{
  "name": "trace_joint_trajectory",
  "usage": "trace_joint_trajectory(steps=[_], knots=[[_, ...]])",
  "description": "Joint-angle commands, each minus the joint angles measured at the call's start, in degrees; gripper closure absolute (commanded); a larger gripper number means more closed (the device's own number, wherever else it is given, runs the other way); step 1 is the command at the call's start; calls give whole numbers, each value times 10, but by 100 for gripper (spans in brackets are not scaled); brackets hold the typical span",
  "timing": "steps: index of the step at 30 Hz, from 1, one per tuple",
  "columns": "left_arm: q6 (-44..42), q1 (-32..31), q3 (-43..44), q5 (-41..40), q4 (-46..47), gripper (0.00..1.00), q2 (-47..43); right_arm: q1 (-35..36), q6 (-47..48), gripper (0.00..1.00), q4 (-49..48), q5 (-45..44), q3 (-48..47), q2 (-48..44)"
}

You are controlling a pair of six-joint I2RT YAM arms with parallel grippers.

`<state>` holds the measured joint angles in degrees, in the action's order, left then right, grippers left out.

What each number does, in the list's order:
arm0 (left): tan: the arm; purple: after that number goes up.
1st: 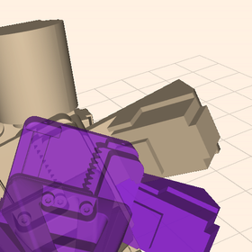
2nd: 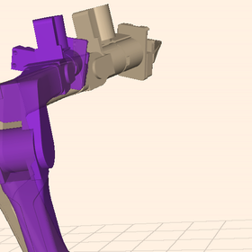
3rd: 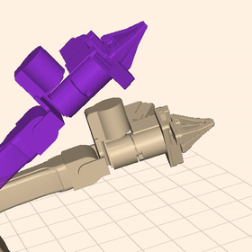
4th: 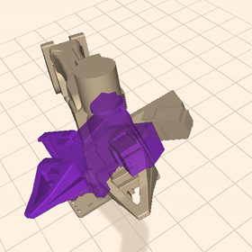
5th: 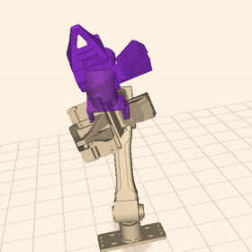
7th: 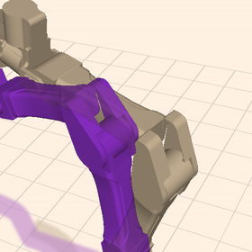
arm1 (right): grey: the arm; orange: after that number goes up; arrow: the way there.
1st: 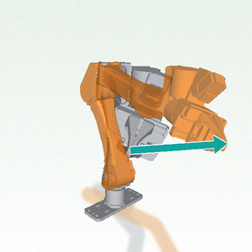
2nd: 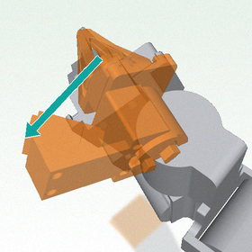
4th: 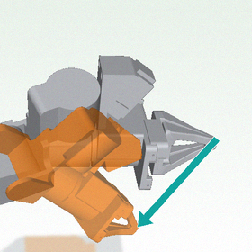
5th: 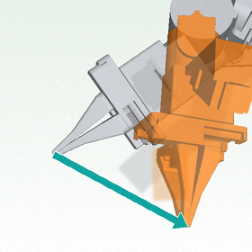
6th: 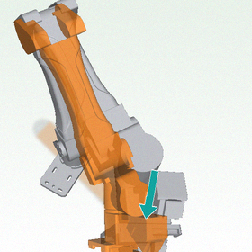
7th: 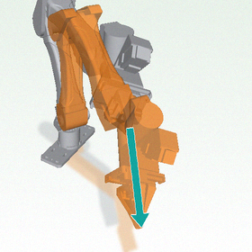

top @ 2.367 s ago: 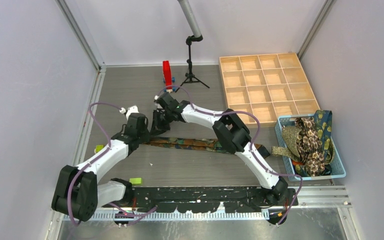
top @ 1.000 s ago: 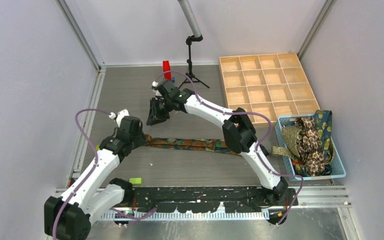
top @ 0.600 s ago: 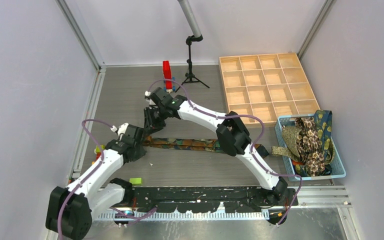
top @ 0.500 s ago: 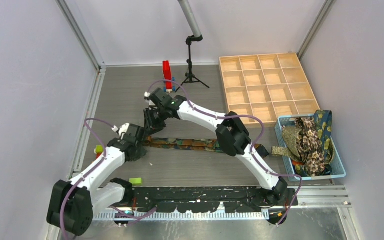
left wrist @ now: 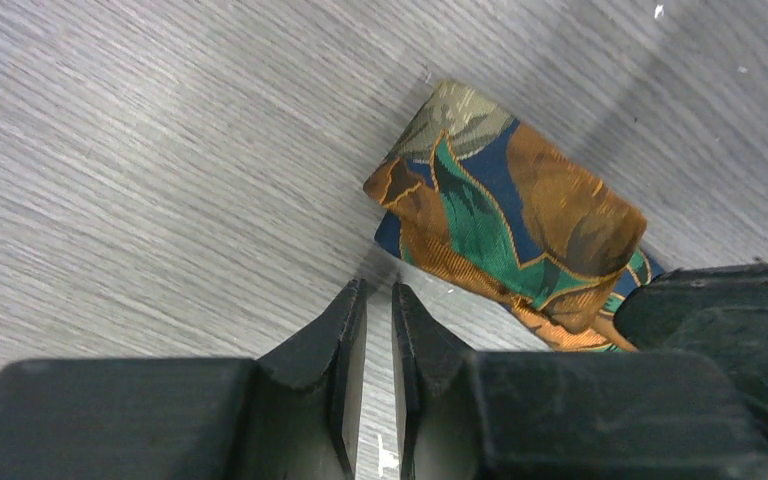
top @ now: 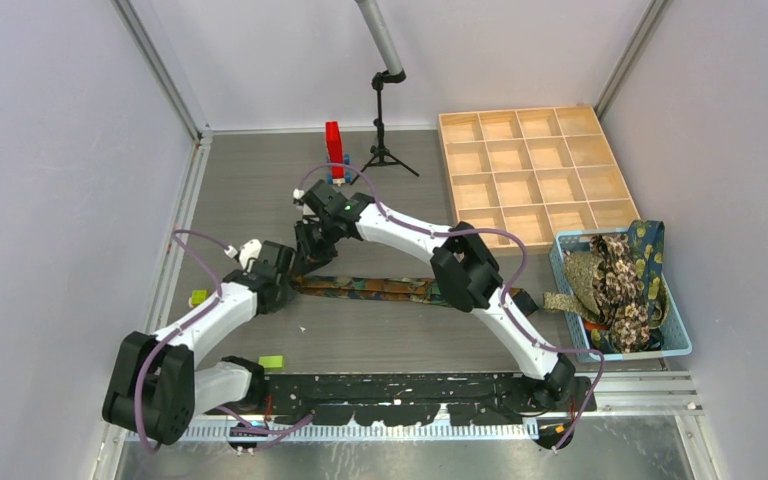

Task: Roll the ties
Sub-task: Roll the tie at the center of the board.

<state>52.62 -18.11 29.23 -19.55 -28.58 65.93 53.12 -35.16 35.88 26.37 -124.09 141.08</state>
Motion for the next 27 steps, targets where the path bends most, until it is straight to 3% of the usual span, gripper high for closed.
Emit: trace_joint_trajectory(steps=[1,27], knots=[[15,13,8,-21,41,83,9,7,15,76,0,-6,2,-18],[10,29,-17,-31,127,84,24,17,17,79,0,-16,20,-42]])
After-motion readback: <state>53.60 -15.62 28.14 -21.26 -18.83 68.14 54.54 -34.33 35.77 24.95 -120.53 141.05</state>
